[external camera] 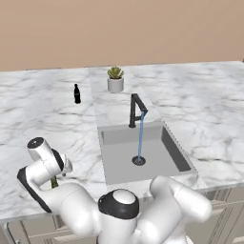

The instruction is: Turn on the sink faucet. Then move the squash from the counter to the sink. Turn off the sink. Move the vegetable from the sink to the pot next to the stove. Finally move the pot to the rear center burner.

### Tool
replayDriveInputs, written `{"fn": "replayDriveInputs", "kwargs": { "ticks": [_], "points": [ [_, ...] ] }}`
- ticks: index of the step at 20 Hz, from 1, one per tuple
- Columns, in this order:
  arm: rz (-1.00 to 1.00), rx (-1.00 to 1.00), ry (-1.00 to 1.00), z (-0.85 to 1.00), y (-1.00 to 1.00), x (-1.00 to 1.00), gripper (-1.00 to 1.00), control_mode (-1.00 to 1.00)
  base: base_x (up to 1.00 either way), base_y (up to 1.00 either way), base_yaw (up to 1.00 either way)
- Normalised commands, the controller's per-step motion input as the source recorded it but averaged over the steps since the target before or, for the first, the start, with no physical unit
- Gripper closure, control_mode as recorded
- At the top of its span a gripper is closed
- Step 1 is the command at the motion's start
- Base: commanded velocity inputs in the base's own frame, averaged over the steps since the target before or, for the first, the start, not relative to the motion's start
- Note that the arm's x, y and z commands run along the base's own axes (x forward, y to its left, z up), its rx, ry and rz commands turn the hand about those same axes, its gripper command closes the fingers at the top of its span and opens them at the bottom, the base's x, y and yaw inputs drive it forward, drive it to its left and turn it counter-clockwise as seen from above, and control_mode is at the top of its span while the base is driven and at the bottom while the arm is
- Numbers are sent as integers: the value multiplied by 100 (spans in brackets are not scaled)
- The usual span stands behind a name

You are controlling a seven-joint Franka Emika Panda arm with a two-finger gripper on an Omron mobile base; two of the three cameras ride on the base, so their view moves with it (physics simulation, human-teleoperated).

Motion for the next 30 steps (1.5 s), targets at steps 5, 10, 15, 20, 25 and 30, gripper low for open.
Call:
{"fn": "replayDriveInputs", "kwargs": {
  "ticks": [5, 10, 15, 20, 25, 30],
  "points": [
    [0, 0, 1, -26, 10, 6, 100, -100, 0, 0, 0],
    [0, 4, 4, -59, -5, -1, 100, -100, 0, 0, 0],
    [0, 11, -15, -36, -59, -8, 100, -100, 0, 0, 0],
    [-1, 1, -16, 29, -63, -6, 100, -100, 0, 0, 0],
    [-3, 0, -3, 68, -57, 1, 100, -100, 0, 0, 0],
    [-5, 0, 1, 44, -68, 4, 100, -100, 0, 0, 0]
  ]
}}
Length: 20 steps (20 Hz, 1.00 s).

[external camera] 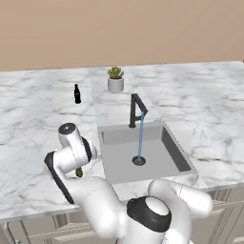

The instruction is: Turn on the sink faucet. Then move the squash from the counter to the sink. Turn off the sink. Move the vegetable from the sink to the pot next to the stove. Finally move the pot to the rear center burner.

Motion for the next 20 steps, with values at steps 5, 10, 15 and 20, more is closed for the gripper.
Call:
{"fn": "replayDriveInputs", "kwargs": {
  "ticks": [5, 10, 15, 20],
  "points": [
    [-7, 0, 8, 20, -81, 9, 100, -100, 0, 0, 0],
    [-7, 0, 7, 20, -86, 17, 100, -100, 0, 0, 0],
    [-7, 1, 2, 2, -86, 15, 100, -100, 0, 0, 0],
    [-8, 1, 0, 0, -81, 20, 100, -100, 0, 0, 0]
  ]
}}
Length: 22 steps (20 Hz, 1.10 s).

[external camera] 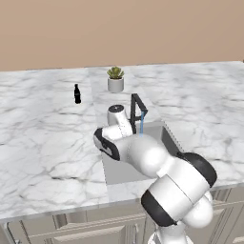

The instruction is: Turn on the sink faucet. Then move the squash from the counter to the sink. Turn off the sink. Move the vegetable from the sink to the pot next to the stove. Finally move the pot to the rear center burner.

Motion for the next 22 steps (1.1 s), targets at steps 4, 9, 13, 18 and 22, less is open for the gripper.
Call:
{"fn": "replayDriveInputs", "kwargs": {
  "ticks": [4, 9, 13, 18, 22],
  "points": [
    [-5, 0, 0, -4, -75, 22, 100, -100, 0, 0, 0],
    [-1, 0, 0, -28, -41, 13, 100, -100, 0, 0, 0],
    [0, 0, 0, -40, -19, 15, 100, -100, 0, 0, 0],
    [0, 0, 0, -34, -16, 25, 100, -100, 0, 0, 0],
    [0, 0, 0, -25, -18, 22, 100, -100, 0, 0, 0]
  ]
}}
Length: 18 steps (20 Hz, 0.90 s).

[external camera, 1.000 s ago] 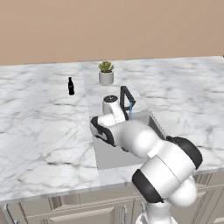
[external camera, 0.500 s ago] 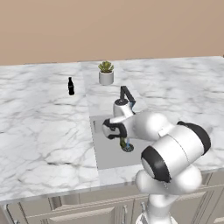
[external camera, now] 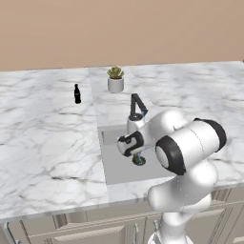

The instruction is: Turn on the sink faucet. Then move the squash from the counter to the sink. Turn off the sink. Move the vegetable from the sink to the pot next to the stove. Finally move the pot to the rear center burner.

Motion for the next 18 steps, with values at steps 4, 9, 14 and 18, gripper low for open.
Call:
{"fn": "replayDriveInputs", "kwargs": {
  "ticks": [4, 9, 14, 18],
  "points": [
    [-1, 0, 5, -14, -18, 2, 100, -100, 0, 0, 0],
    [0, 0, 1, -23, -15, 10, 100, -100, 0, 0, 0],
    [0, 0, 1, -22, -9, 12, 100, -100, 0, 0, 0],
    [0, 0, 1, -23, -3, 12, 100, -100, 0, 0, 0]
  ]
}}
